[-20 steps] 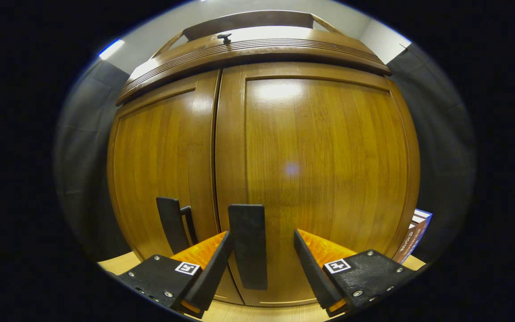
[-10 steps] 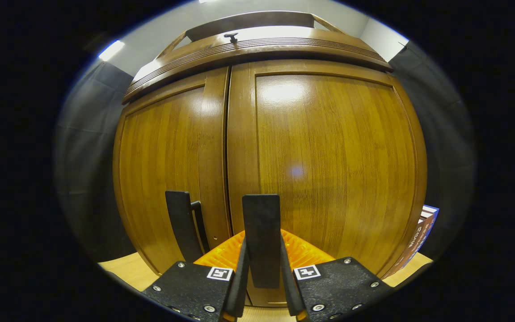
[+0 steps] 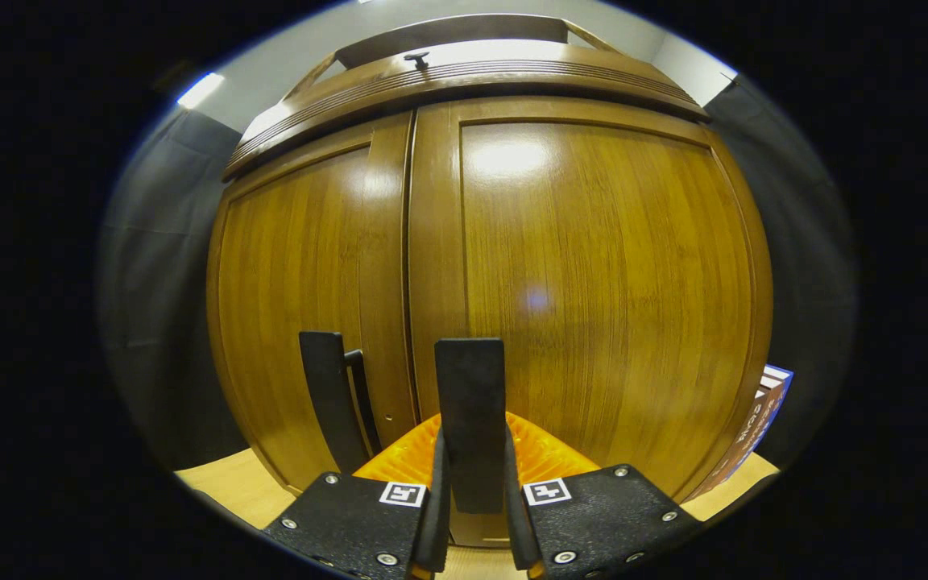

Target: Open the right door of the double-door shoe cabinet with the right hand, and open the left door with the left hand.

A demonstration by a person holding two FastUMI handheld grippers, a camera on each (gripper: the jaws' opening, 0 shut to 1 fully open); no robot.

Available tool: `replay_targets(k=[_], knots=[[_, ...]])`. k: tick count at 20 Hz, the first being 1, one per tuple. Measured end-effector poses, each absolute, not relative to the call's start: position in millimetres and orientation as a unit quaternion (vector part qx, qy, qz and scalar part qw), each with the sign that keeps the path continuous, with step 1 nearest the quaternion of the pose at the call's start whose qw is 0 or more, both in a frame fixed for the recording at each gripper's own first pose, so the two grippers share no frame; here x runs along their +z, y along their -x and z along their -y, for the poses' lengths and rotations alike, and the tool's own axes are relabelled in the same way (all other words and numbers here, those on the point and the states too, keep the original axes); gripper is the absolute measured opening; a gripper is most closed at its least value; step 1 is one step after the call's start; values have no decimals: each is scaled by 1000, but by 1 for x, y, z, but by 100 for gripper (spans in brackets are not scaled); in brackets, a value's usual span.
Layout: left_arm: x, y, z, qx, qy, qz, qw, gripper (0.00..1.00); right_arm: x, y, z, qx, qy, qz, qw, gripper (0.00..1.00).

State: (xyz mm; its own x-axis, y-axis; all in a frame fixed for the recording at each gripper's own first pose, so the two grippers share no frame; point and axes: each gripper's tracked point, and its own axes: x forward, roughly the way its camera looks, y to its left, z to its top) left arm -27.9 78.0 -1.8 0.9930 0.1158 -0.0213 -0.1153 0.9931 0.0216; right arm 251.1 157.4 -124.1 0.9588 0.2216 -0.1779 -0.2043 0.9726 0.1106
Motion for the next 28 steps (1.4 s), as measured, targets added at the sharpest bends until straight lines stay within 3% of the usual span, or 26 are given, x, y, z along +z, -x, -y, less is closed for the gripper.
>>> replay_targets(k=[27, 28], knots=[[2, 51, -18, 20, -10, -16, 1000, 95, -122, -99, -59, 114, -44, -106, 987, 28], [2, 49, -12, 14, -7, -16, 1000, 95, -122, -92, -49, 111, -46, -105, 987, 37]])
